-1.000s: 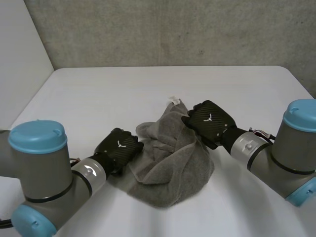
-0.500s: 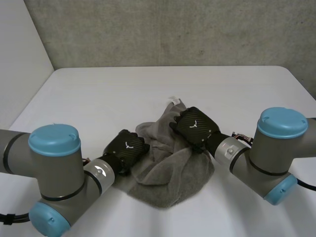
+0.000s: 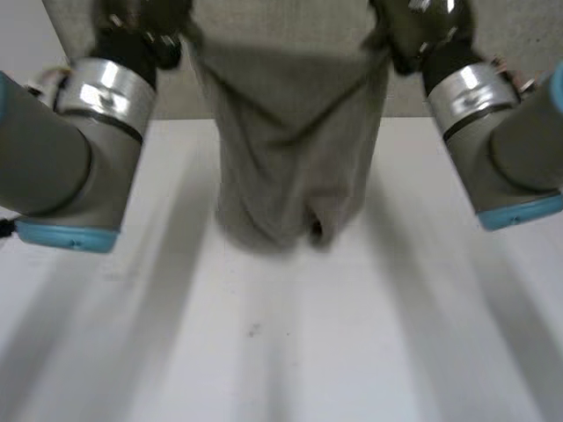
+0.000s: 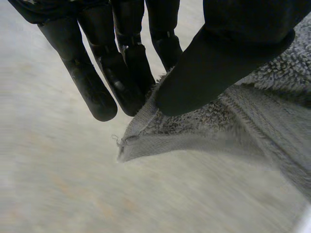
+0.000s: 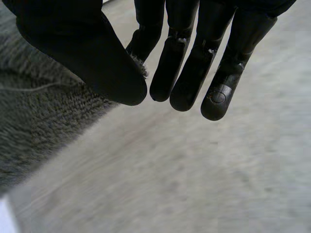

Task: Fold the towel.

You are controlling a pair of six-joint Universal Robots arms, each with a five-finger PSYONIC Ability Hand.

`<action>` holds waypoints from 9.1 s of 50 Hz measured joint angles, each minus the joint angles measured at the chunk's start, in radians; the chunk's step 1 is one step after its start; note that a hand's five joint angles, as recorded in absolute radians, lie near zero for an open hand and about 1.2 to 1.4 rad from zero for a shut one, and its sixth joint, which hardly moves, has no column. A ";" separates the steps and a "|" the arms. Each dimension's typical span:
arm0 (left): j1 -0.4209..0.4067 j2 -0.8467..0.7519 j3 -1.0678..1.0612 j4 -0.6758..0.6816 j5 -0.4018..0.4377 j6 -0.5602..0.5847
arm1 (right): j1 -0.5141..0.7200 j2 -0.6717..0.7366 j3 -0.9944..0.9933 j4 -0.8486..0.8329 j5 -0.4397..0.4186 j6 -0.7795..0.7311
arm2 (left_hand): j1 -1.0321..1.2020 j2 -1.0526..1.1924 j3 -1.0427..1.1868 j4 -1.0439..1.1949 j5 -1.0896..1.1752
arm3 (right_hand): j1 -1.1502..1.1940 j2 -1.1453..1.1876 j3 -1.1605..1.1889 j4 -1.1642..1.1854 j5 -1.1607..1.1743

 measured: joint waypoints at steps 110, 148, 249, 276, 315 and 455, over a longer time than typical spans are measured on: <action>0.128 0.096 -0.455 -0.380 0.047 -0.142 | -0.017 -0.071 0.150 0.770 -0.014 -0.150 | 0.000 0.001 0.001 0.001 0.000 | -0.025 0.008 -0.001 0.004 0.000; 0.108 -0.068 -0.044 -0.219 -0.008 -0.096 | -0.008 -0.005 -0.003 0.451 -0.161 -0.073 | 0.000 0.001 0.003 0.001 0.000 | -0.010 0.009 0.002 0.004 0.005; 0.269 0.322 -0.523 -0.217 0.092 -0.149 | -0.095 0.526 -0.145 0.506 -0.306 -0.114 | 0.000 0.002 0.003 0.001 0.000 | -0.482 -0.399 -0.407 -0.409 -0.493; 0.269 0.315 -0.529 -0.217 0.092 -0.148 | -0.091 0.461 -0.199 0.509 -0.302 -0.054 | 0.000 0.002 0.003 0.001 0.000 | -0.019 0.003 -0.002 0.003 0.000; 0.254 0.341 -0.609 -0.577 0.185 0.127 | -0.514 -0.378 0.338 1.263 -0.194 -0.665 | 0.000 0.002 0.003 0.001 0.000 | -0.019 0.003 -0.002 0.004 0.000; 0.162 -0.604 0.402 -0.428 0.107 0.287 | -0.303 0.203 0.001 0.646 0.083 -0.232 | -0.984 -1.039 -1.044 -1.047 -0.994 | -1.161 -0.959 -0.972 -0.959 -0.928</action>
